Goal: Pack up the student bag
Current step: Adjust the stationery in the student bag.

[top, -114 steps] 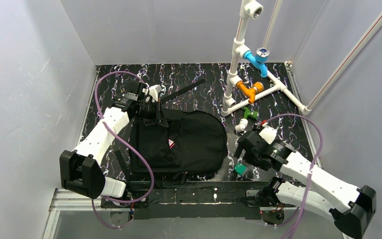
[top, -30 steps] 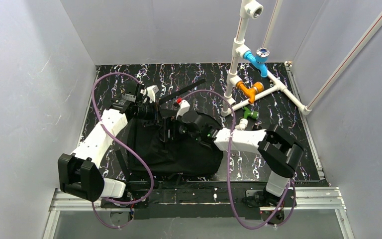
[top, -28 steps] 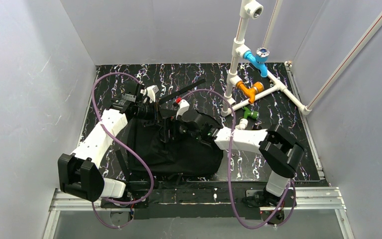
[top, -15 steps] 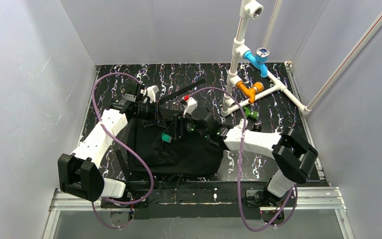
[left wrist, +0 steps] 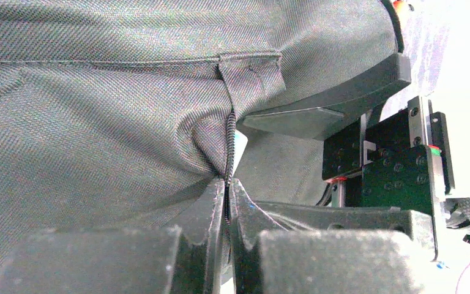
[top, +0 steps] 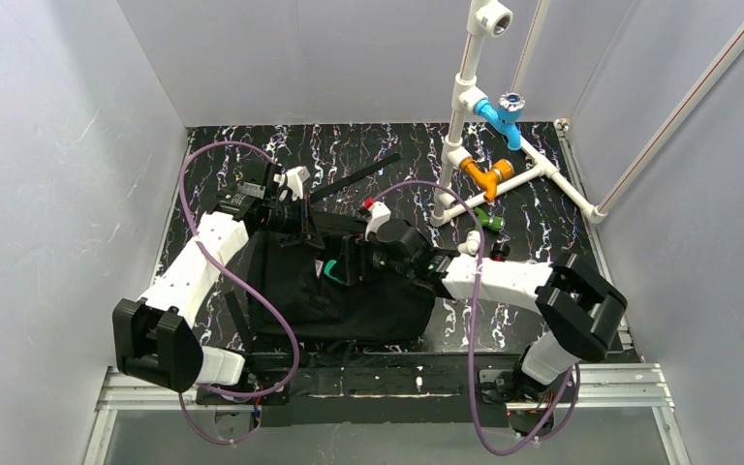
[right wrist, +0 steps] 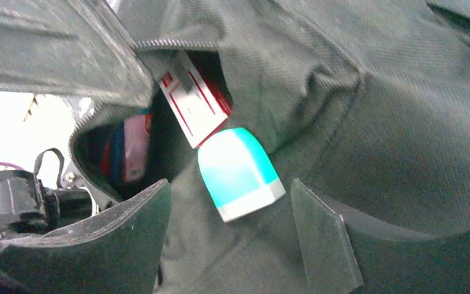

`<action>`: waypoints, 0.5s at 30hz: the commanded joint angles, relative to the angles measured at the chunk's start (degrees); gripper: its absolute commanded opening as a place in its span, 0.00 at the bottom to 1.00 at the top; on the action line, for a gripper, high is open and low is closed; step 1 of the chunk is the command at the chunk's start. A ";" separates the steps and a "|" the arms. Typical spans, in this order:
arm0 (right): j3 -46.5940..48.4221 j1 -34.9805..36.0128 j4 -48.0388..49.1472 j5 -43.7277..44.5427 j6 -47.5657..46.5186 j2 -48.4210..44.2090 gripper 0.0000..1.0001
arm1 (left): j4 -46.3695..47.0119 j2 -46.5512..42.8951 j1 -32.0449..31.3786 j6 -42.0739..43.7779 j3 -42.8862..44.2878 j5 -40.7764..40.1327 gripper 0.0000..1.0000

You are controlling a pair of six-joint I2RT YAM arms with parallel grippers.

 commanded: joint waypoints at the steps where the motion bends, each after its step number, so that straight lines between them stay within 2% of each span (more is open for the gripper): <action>1: -4.02 -0.17 2.10 1.15 0.69 -3.12 0.80 | -1.94 -0.71 -0.22 0.59 1.06 2.48 0.00; 3: -4.21 -0.17 2.93 -0.46 1.72 -2.24 0.80 | -1.94 -0.67 -0.22 0.66 1.11 2.48 0.00; 5: -4.09 -0.17 4.39 -1.44 2.53 -1.03 0.75 | -1.94 -0.71 -0.20 0.55 0.88 2.63 0.00; 7: -3.39 -0.09 6.09 -2.40 3.95 0.53 0.55 | -1.94 -0.83 -0.26 0.43 0.69 2.89 0.00; 10: -1.27 -0.08 11.73 -5.77 7.58 3.71 0.35 | -1.94 -0.96 -0.25 0.33 0.23 2.91 0.00; 12: 1.29 0.01 16.58 -8.88 11.22 6.47 0.29 | -1.94 -1.21 -0.23 0.16 0.11 2.76 0.00; 15: 5.63 0.01 24.46 -12.22 15.47 11.68 0.27 | -1.94 -1.72 -0.25 0.06 0.15 2.15 0.00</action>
